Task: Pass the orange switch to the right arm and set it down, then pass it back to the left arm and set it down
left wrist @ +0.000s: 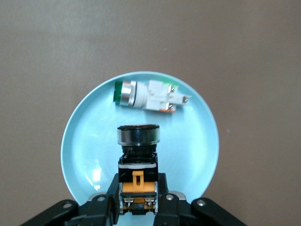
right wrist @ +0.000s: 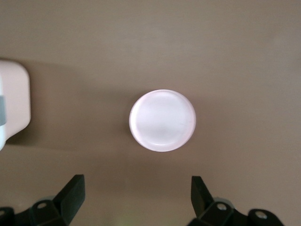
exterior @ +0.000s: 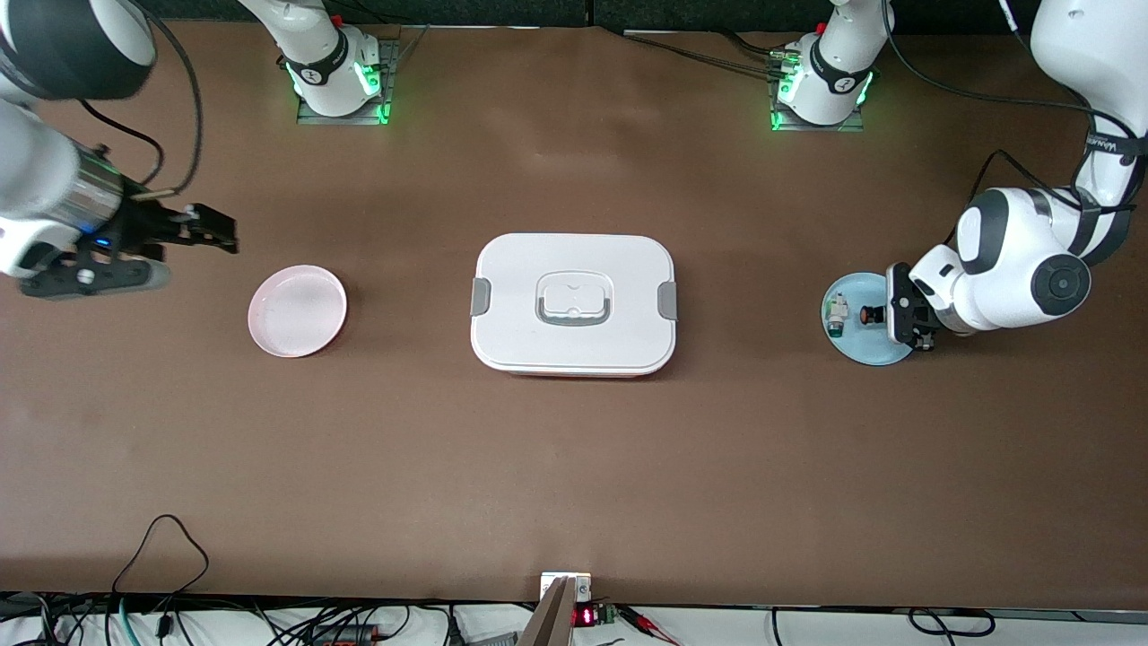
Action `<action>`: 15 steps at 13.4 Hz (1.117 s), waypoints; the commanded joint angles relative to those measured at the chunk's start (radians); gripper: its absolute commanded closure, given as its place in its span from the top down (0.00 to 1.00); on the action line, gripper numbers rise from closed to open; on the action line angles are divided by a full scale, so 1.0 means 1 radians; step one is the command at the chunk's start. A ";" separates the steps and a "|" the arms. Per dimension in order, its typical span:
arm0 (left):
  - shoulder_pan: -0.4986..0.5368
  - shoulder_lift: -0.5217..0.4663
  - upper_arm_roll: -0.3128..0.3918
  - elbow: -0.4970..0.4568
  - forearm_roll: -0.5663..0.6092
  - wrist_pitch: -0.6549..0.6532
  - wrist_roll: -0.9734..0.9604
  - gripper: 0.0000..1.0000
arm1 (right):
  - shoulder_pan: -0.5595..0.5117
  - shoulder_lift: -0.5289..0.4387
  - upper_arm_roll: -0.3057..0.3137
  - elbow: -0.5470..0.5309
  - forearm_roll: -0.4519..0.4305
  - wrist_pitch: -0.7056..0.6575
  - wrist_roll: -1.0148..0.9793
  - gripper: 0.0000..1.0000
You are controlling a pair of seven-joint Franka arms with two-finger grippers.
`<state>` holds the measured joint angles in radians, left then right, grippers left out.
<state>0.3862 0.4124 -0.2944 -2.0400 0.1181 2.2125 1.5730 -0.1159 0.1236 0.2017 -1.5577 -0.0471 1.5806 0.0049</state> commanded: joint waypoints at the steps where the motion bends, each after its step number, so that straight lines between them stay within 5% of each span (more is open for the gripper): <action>1: 0.014 0.020 -0.006 -0.026 0.050 0.083 0.028 0.03 | -0.013 0.010 -0.069 0.047 -0.065 -0.016 0.012 1.00; 6: 0.028 0.043 -0.003 -0.043 0.055 0.111 0.015 0.03 | 0.128 -0.016 -0.293 0.018 -0.059 -0.030 0.040 1.00; 10: 0.033 0.057 -0.002 -0.045 0.055 0.111 -0.004 0.03 | 0.124 -0.111 -0.295 -0.134 -0.057 0.053 0.015 1.00; 15: 0.043 0.074 -0.002 -0.045 0.055 0.118 -0.007 0.03 | 0.122 -0.117 -0.297 -0.147 -0.011 0.059 -0.023 1.00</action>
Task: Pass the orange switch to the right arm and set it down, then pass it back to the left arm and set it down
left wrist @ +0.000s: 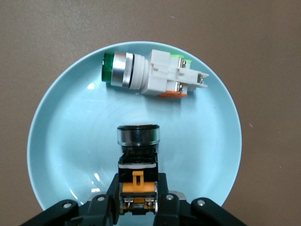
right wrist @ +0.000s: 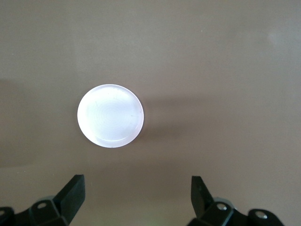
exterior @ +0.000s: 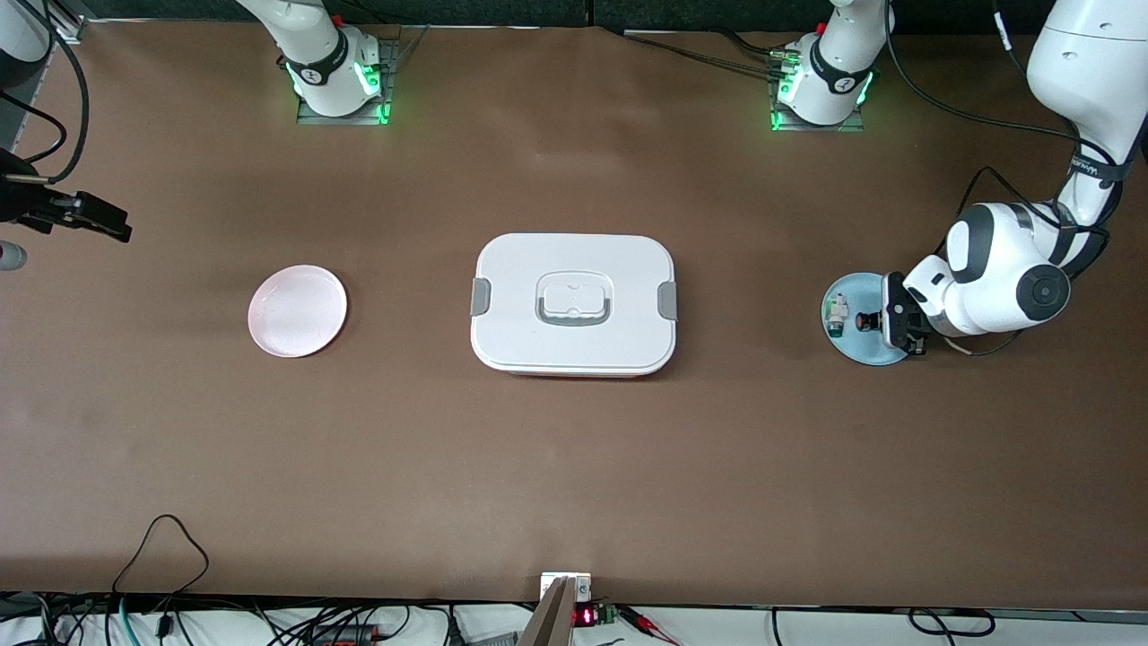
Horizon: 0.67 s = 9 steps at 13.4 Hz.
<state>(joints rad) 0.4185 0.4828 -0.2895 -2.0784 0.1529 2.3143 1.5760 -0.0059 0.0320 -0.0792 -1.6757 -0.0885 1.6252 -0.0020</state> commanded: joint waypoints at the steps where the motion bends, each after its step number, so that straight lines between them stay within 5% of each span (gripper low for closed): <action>1: 0.011 0.008 -0.007 -0.005 0.020 0.016 -0.011 0.04 | 0.008 -0.027 -0.017 -0.030 0.054 0.016 -0.018 1.00; 5: 0.011 0.014 -0.003 -0.005 0.020 0.017 -0.013 0.22 | 0.014 -0.059 -0.016 -0.106 0.062 0.129 -0.018 1.00; 6: 0.011 0.019 -0.003 -0.005 0.020 0.016 -0.013 0.53 | 0.014 -0.082 -0.016 -0.143 0.062 0.155 -0.018 1.00; 7: 0.016 0.025 -0.003 -0.003 0.020 0.016 -0.010 0.99 | 0.015 -0.089 -0.013 -0.142 0.059 0.139 -0.021 1.00; 9: 0.025 0.027 -0.003 0.000 0.020 0.016 -0.013 1.00 | 0.011 -0.081 -0.013 -0.104 0.055 0.055 -0.024 1.00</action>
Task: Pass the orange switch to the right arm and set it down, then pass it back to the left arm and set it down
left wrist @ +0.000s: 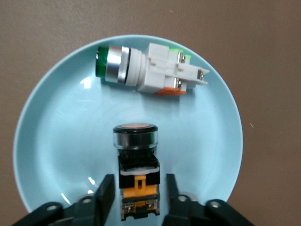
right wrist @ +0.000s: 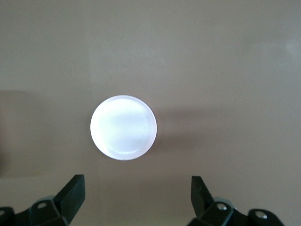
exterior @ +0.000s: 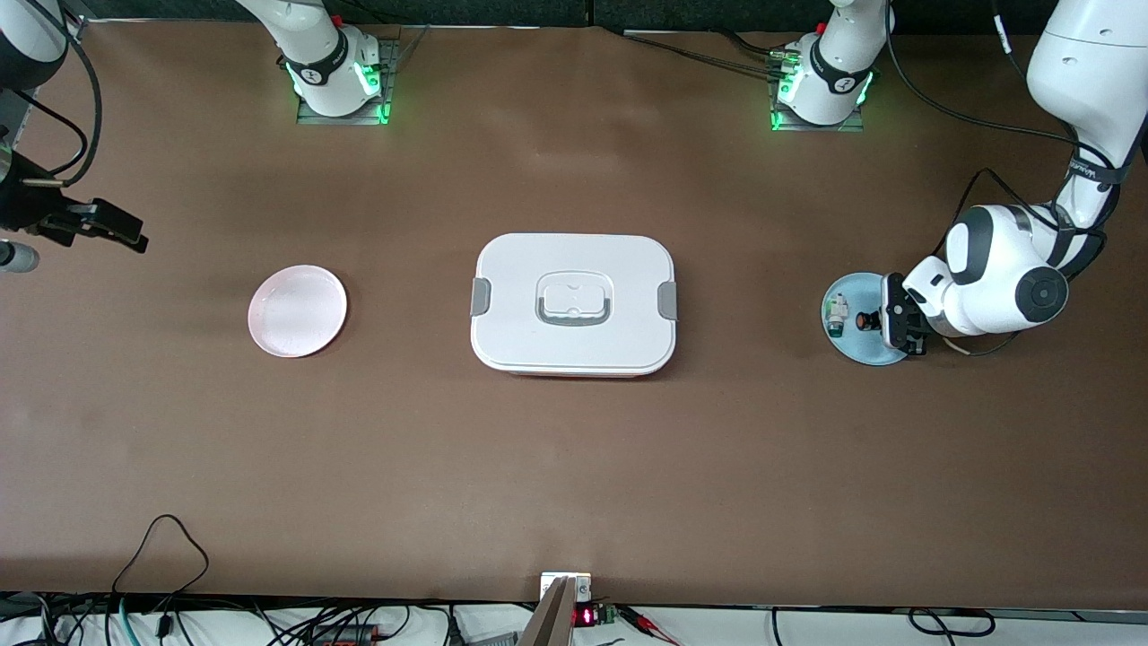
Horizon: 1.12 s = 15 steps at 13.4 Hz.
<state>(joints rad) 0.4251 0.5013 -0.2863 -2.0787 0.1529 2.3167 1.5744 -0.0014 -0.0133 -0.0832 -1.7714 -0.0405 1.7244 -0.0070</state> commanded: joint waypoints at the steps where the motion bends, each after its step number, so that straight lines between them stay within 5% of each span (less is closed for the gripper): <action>1: 0.020 0.008 -0.007 0.003 0.020 0.012 -0.013 1.00 | -0.002 -0.031 -0.018 0.000 0.016 -0.058 -0.016 1.00; 4: 0.018 -0.015 -0.010 0.012 0.020 -0.023 -0.068 1.00 | 0.004 -0.014 -0.037 0.052 0.062 -0.062 -0.022 1.00; 12: 0.018 -0.185 -0.036 0.077 0.001 -0.244 -0.489 1.00 | 0.055 -0.010 -0.029 0.059 -0.015 -0.062 -0.008 1.00; 15: 0.026 -0.256 -0.050 0.077 -0.120 -0.276 -0.672 1.00 | -0.023 0.007 0.032 0.082 -0.009 -0.062 -0.007 1.00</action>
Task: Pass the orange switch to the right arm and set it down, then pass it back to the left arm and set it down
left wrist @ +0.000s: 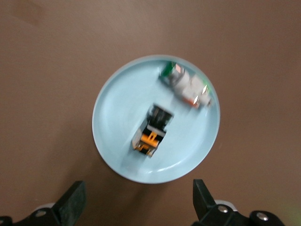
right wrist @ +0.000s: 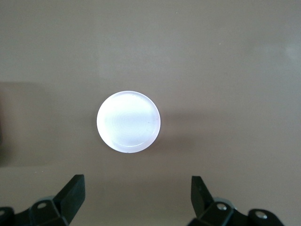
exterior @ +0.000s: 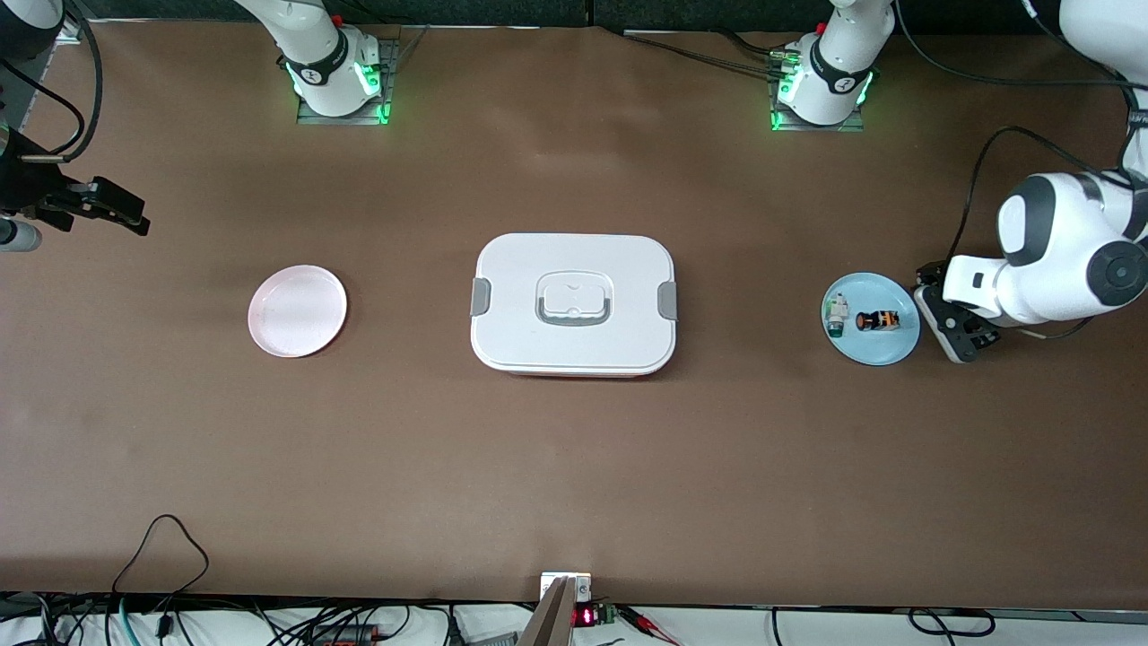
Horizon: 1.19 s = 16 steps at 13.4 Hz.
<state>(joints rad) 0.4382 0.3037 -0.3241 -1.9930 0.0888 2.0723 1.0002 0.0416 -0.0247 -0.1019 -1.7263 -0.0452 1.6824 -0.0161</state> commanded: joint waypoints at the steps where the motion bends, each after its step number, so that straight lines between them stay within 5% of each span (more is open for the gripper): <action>1: 0.011 -0.079 -0.013 -0.009 -0.058 -0.043 -0.153 1.00 | -0.124 0.017 0.123 0.039 -0.004 -0.020 -0.001 1.00; 3: 0.002 -0.126 -0.026 -0.007 -0.058 -0.090 -0.288 1.00 | -0.163 0.023 0.189 0.044 -0.016 -0.020 0.002 1.00; 8: 0.005 -0.190 -0.078 0.153 -0.058 -0.305 -0.707 1.00 | -0.106 0.028 0.140 0.053 -0.007 -0.035 0.033 1.00; 16: 0.010 -0.207 -0.093 0.428 -0.116 -0.569 -0.917 1.00 | -0.111 0.020 0.137 0.093 -0.004 -0.141 -0.033 1.00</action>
<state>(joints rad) 0.4375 0.0983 -0.4113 -1.6297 0.0248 1.5465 0.0974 -0.0804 -0.0098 0.0423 -1.6579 -0.0469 1.5768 -0.0454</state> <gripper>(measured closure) 0.000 0.000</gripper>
